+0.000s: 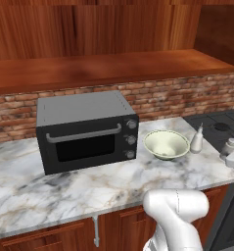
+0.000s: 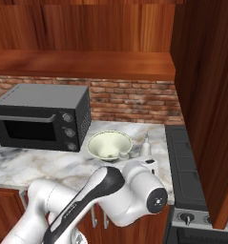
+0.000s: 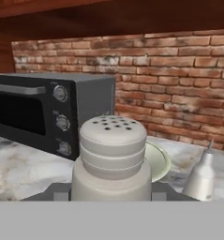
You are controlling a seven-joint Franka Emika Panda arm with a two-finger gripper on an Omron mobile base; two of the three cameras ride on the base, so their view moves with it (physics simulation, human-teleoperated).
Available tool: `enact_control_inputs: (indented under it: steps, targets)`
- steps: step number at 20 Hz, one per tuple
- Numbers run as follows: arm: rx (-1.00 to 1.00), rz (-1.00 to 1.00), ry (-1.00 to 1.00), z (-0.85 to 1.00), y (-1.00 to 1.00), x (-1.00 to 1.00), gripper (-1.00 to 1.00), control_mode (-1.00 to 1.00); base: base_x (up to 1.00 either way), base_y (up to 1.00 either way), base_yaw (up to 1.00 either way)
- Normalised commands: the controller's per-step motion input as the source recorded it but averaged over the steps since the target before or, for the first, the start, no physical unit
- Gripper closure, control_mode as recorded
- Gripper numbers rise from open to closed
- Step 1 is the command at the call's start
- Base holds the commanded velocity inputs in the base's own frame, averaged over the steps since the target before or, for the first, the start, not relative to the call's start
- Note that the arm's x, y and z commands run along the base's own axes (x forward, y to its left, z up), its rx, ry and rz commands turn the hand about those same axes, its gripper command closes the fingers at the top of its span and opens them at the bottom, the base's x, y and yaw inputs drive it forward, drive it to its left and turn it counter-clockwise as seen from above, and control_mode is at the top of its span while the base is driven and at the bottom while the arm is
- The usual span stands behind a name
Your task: Retrieve the bottle and the shaker from the cabinet and place them next to the mixing bowl on the counter. Then add garlic from the fridge to the mixing bowl.
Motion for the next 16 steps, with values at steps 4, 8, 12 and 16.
enact_control_inputs:
  steps: [4, 8, 12, 16]
  targets:
    - [0.00, 0.06, 0.00, -0.58, -0.12, 0.46, 1.00, -1.00, 0.00, 0.00, 0.00]
    - [0.00, 0.05, 0.00, -0.55, -0.20, 0.47, 1.00, -1.00, 0.00, 0.00, 0.00]
    - [0.00, 0.02, 0.00, -0.38, -0.36, 0.52, 1.00, -1.00, 0.00, 0.00, 0.00]
    - [0.00, 0.01, 0.01, -0.37, -0.31, 0.44, 1.00, -1.00, 0.00, 0.00, 0.00]
